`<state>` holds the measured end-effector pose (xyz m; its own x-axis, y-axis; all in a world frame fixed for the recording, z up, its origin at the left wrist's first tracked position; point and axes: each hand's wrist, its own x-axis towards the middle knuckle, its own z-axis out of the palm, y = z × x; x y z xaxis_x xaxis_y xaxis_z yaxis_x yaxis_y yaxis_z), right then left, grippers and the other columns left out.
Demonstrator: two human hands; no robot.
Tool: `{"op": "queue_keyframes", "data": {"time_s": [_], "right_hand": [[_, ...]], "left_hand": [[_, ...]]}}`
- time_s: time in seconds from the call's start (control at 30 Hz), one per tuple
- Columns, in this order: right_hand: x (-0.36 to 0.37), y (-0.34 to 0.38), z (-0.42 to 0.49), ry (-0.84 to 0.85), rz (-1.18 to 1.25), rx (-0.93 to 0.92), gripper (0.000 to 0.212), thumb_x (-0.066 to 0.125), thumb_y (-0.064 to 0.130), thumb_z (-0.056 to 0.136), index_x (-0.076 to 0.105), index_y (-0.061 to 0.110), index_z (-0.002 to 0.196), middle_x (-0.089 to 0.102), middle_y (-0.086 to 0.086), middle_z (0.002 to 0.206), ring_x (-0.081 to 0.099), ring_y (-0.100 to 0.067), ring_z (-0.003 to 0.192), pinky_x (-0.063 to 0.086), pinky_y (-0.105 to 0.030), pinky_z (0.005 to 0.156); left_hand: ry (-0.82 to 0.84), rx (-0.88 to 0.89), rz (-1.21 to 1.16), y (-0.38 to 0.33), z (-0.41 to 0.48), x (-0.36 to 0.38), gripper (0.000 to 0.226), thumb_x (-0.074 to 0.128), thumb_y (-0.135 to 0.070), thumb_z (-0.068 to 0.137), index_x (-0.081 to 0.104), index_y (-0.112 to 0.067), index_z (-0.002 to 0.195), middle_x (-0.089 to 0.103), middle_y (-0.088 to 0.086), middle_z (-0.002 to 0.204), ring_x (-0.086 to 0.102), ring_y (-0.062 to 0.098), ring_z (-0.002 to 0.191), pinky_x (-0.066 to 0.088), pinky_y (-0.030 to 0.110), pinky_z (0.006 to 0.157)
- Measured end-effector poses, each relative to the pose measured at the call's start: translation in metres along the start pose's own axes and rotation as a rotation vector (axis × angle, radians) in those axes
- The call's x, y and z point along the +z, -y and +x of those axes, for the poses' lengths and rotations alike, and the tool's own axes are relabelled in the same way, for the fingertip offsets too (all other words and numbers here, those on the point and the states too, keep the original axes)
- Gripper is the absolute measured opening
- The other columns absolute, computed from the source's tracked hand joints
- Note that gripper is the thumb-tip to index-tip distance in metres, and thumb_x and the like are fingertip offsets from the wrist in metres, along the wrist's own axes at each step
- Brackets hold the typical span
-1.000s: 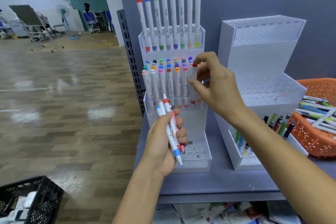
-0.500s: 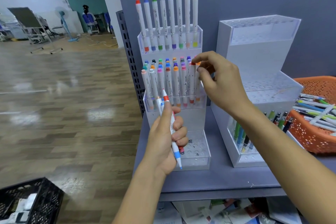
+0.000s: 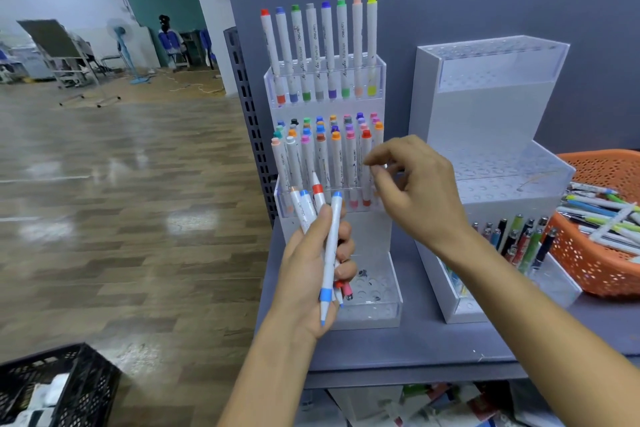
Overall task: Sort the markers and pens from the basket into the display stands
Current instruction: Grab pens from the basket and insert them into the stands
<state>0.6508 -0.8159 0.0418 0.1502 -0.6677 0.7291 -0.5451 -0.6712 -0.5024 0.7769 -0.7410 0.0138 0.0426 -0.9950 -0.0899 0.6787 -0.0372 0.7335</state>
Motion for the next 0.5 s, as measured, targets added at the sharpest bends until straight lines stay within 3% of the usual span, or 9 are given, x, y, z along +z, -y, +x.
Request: {"op": "queue_keyframes", "data": {"time_s": [0.07, 0.13, 0.23, 0.37, 0.43, 0.5], "right_hand": [[-0.004, 0.011, -0.005, 0.086, 0.106, 0.044, 0.009, 0.06, 0.02, 0.086, 0.067, 0.016, 0.089, 0.064, 0.005, 0.076, 0.058, -0.011, 0.066, 0.048, -0.023, 0.064], [-0.007, 0.019, -0.009, 0.291, 0.191, 0.156, 0.009, 0.066, 0.028, 0.087, 0.068, 0.021, 0.093, 0.065, 0.01, 0.071, 0.059, -0.005, 0.066, 0.045, -0.014, 0.063], [-0.01, 0.02, -0.013, 0.504, 0.312, 0.251, 0.006, 0.067, 0.028, 0.085, 0.07, 0.023, 0.089, 0.066, 0.013, 0.071, 0.058, 0.0, 0.067, 0.045, -0.016, 0.064], [-0.017, 0.021, -0.007, 0.383, 0.634, 0.403, 0.005, 0.063, 0.008, 0.088, 0.066, 0.011, 0.086, 0.066, 0.002, 0.073, 0.06, -0.006, 0.068, 0.051, -0.023, 0.06], [-0.023, 0.022, 0.003, 0.218, 0.768, 0.437, 0.012, 0.056, 0.001, 0.091, 0.063, 0.01, 0.09, 0.066, 0.001, 0.072, 0.062, -0.007, 0.064, 0.053, -0.021, 0.058], [-0.032, 0.019, 0.014, 0.048, 0.744, 0.38, 0.017, 0.052, -0.001, 0.093, 0.059, 0.011, 0.101, 0.067, -0.008, 0.079, 0.065, -0.01, 0.067, 0.054, -0.022, 0.06]], "left_hand": [[-0.009, 0.034, 0.022, 0.001, 0.0, 0.001, 0.026, 0.058, -0.032, 0.079, 0.055, -0.012, 0.095, 0.046, -0.005, 0.059, 0.032, 0.003, 0.043, 0.027, 0.012, 0.033], [-0.028, 0.07, 0.059, 0.003, 0.001, 0.004, 0.024, 0.057, -0.033, 0.078, 0.059, -0.013, 0.091, 0.045, -0.005, 0.058, 0.032, 0.002, 0.043, 0.026, 0.012, 0.034], [-0.045, 0.098, 0.098, 0.005, 0.001, 0.007, 0.022, 0.057, -0.035, 0.08, 0.063, -0.016, 0.089, 0.04, -0.004, 0.059, 0.031, 0.003, 0.044, 0.026, 0.013, 0.035], [-0.084, 0.067, 0.165, 0.007, 0.003, 0.005, 0.025, 0.048, -0.035, 0.094, 0.058, -0.018, 0.079, 0.045, -0.004, 0.055, 0.039, 0.007, 0.046, 0.031, 0.015, 0.035], [-0.125, 0.049, 0.203, 0.007, 0.005, 0.002, 0.028, 0.046, -0.036, 0.097, 0.053, -0.017, 0.077, 0.049, -0.004, 0.054, 0.044, 0.01, 0.046, 0.034, 0.016, 0.037], [-0.161, 0.047, 0.203, 0.008, 0.007, -0.001, 0.027, 0.046, -0.035, 0.097, 0.05, -0.016, 0.08, 0.046, -0.004, 0.055, 0.043, 0.009, 0.046, 0.036, 0.017, 0.039]]}}
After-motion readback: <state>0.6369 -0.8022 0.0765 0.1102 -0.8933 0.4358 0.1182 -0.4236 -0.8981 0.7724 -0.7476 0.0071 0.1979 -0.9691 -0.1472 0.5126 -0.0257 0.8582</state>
